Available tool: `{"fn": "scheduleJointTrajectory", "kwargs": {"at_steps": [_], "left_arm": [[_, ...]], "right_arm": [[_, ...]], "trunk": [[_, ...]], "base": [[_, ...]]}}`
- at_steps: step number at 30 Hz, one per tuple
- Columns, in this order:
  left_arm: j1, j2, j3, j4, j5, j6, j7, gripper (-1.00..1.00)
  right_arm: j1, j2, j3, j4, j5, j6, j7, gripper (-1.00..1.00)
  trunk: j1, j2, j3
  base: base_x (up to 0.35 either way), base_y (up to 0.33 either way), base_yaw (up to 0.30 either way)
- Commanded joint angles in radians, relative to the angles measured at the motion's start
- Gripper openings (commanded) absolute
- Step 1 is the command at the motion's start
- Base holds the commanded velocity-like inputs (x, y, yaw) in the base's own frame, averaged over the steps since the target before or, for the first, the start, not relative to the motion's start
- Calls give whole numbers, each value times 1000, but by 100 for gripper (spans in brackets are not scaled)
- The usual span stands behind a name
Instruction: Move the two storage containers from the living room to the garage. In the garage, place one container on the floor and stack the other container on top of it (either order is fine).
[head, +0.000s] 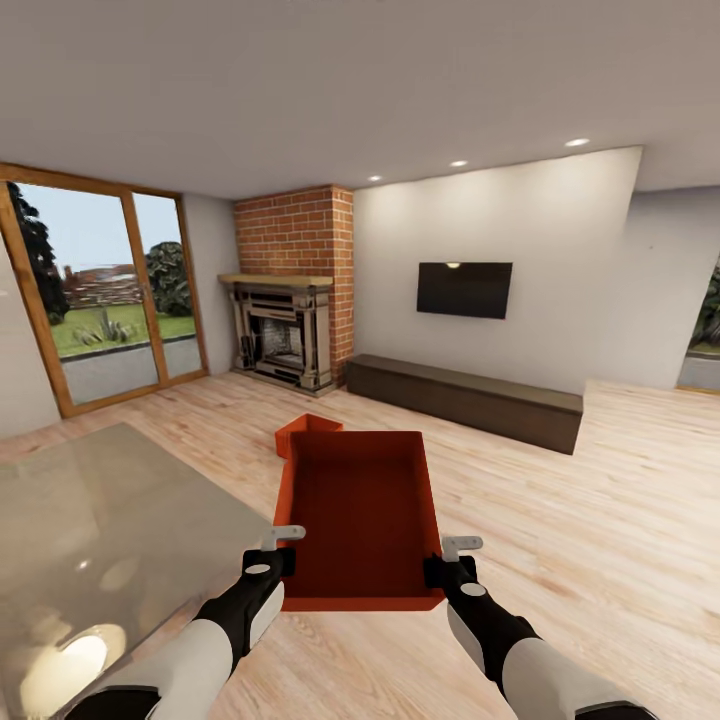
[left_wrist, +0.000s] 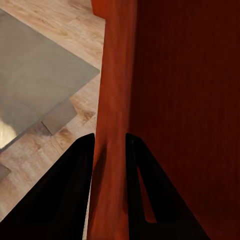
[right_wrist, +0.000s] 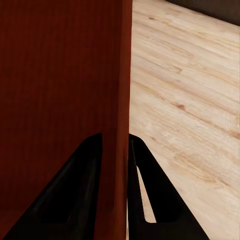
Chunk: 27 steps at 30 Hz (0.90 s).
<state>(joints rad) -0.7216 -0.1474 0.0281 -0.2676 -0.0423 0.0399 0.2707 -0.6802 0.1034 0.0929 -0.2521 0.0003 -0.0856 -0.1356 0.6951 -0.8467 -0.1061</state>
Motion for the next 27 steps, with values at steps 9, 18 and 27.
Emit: {"fn": "scheduleJointTrajectory", "kwargs": {"at_steps": [9, 18, 27], "left_arm": [[-1, 0, 42, -2, -19, 6, 12, -100], [-1, 0, 42, -2, -19, 6, 12, -100], [-1, 0, 42, -2, -19, 6, 12, -100]], "right_arm": [[-1, -1, -13, -1, 3, -2, -6, -100], [-1, -1, -13, -1, 3, -1, -6, -100], [-1, -1, -12, -1, 3, 0, -6, -100]], "trunk": [[0, -1, 9], [0, -1, 11], [0, -1, 11]], "base": [[0, 0, 201], [0, 0, 251], [0, 0, 266]]}}
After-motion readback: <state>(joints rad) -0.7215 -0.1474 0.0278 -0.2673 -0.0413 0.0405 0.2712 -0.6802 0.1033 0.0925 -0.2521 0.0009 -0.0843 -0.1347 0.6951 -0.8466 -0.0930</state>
